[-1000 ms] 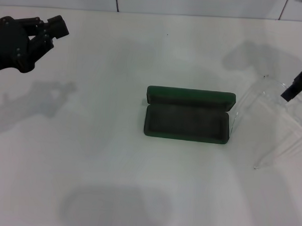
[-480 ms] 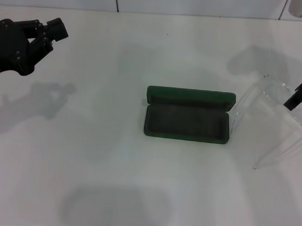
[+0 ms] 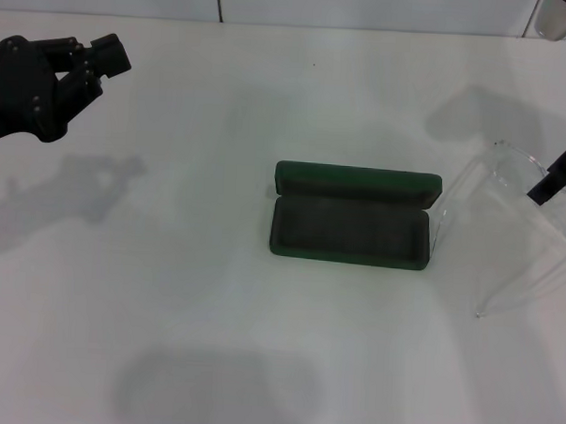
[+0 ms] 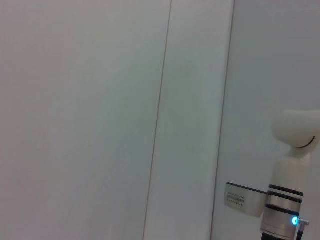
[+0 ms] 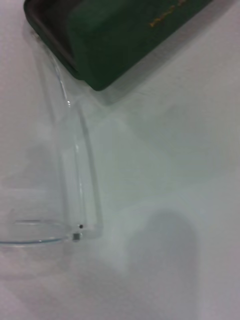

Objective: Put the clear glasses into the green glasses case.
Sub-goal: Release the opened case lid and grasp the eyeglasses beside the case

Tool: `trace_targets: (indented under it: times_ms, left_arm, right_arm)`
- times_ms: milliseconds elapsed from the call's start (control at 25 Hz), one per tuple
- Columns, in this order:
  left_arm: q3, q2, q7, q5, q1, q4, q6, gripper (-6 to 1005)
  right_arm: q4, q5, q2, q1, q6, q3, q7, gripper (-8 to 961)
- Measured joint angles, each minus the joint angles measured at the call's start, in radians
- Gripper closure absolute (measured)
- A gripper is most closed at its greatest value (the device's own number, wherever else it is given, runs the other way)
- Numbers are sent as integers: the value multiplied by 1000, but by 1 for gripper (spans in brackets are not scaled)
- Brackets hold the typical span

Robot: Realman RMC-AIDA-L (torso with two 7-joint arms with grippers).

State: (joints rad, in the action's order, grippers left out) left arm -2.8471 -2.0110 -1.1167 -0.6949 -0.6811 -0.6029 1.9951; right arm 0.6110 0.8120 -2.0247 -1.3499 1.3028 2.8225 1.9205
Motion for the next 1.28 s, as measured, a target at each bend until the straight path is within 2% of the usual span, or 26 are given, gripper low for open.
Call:
trace_targets:
  times_ms: [280,480,720,1280]
  left_arm:
    - [0,2,0,0,1,0,-1,931]
    - [0,2,0,0,3,0,-1,931]
    - [0,3,0,0,9,0,-1,931]
    - [0,1,0,0,23,1,1,931]
  right_arm:
    - [-22,-11,1,0,-7,0,0,489]
    - [-24,-11,2,0,-2,0,0,680]
    - [-17,-6,3,0,16,1,3,724]
    - [-18,-11,1,15,12,1,5,752]
